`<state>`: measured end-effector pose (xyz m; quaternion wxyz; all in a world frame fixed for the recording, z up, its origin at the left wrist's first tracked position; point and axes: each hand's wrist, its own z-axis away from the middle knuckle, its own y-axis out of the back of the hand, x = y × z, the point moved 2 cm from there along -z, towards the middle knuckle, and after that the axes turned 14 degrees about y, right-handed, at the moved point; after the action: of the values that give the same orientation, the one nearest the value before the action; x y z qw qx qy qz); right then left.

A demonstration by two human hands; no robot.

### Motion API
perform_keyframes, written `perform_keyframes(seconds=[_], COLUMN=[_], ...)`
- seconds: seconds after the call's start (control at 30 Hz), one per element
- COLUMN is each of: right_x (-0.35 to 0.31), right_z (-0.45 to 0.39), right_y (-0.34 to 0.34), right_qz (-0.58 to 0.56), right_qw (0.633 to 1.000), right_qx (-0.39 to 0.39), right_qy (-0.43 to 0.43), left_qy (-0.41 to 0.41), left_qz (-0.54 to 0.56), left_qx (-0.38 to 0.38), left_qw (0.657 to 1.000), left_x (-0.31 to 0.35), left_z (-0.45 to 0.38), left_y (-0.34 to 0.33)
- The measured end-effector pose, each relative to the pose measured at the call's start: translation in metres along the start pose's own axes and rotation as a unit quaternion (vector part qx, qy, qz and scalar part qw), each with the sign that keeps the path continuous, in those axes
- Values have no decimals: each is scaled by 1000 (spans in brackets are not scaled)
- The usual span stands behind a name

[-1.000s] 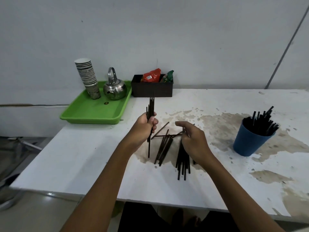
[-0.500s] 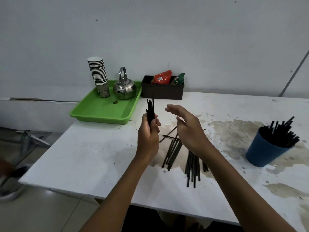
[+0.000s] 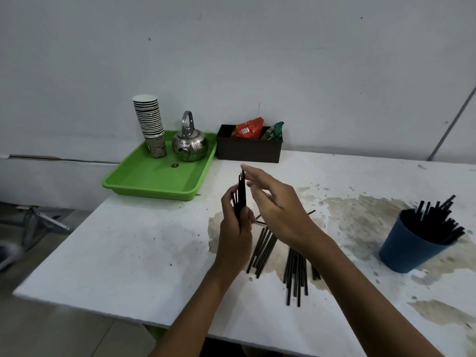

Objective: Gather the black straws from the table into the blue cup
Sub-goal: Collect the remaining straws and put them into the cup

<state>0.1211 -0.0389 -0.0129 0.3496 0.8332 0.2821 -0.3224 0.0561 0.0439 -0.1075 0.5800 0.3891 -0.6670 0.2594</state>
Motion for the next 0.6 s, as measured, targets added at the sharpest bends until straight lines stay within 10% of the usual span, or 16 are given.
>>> perform_keyframes(seconds=[0.6], right_x=[29], right_z=[14], right_y=[-1], right_qz=[175], right_qw=[982], right_qx=[-64], right_qy=[14], left_qy=[48], left_qz=[-76], left_qx=[-57], left_qw=[994], left_x=[-11], left_z=[4], left_y=[-4])
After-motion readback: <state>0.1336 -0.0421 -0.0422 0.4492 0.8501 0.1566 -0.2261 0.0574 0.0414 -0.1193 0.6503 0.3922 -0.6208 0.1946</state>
